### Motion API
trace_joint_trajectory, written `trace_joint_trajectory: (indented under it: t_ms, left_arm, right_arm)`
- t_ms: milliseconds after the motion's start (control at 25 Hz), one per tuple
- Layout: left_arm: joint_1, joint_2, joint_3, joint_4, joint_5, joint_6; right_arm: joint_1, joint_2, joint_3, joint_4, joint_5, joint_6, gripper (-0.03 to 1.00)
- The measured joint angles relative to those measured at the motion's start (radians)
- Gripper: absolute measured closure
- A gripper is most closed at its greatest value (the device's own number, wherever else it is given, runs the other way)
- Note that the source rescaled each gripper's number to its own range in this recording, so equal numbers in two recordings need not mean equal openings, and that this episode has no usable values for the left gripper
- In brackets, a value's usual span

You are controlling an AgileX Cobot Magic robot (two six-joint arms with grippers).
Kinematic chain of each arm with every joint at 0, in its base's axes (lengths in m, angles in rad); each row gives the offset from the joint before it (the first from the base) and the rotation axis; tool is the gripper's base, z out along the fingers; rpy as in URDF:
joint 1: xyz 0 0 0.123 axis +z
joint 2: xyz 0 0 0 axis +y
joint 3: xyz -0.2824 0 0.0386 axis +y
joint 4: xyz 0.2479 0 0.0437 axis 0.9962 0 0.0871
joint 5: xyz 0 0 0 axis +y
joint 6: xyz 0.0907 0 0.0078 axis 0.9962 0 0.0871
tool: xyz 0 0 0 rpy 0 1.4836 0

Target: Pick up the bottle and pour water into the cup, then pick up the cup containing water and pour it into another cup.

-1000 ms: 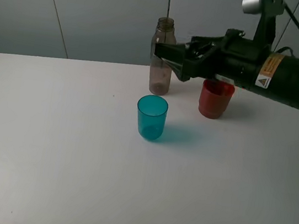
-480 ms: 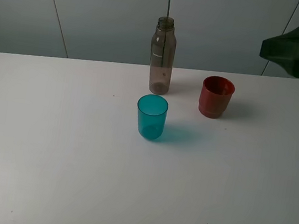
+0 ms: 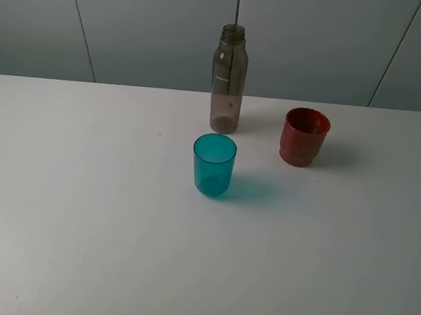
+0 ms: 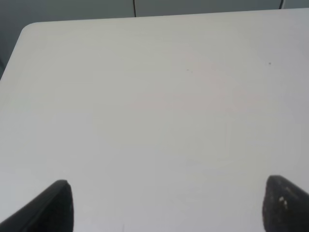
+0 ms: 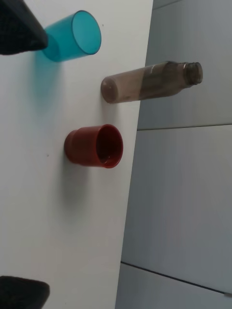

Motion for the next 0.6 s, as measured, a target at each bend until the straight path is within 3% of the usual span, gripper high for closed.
trace_joint_trajectory:
  t_ms: [120,200,280,480,600]
  left_arm:
    - [0.000,0.000,0.000,0.000,0.000,0.000]
    - [0.000,0.000,0.000,0.000,0.000,0.000]
    - [0.000,0.000,0.000,0.000,0.000,-0.002]
    - [0.000,0.000,0.000,0.000,0.000,-0.004]
    - [0.000,0.000,0.000,0.000,0.000,-0.004]
  right_arm:
    - [-0.001,-0.111,0.018,-0.047,0.087,-0.002,-0.03]
    - [0.002,-0.117,0.024,-0.047,0.164,-0.002,-0.03]
    - [0.012,-0.117,0.047,-0.021,0.182,-0.002,-0.03]
    - [0.029,-0.117,0.144,0.022,0.191,-0.002,-0.03]
    - [0.029,-0.117,0.178,0.022,0.116,0.012,-0.03]
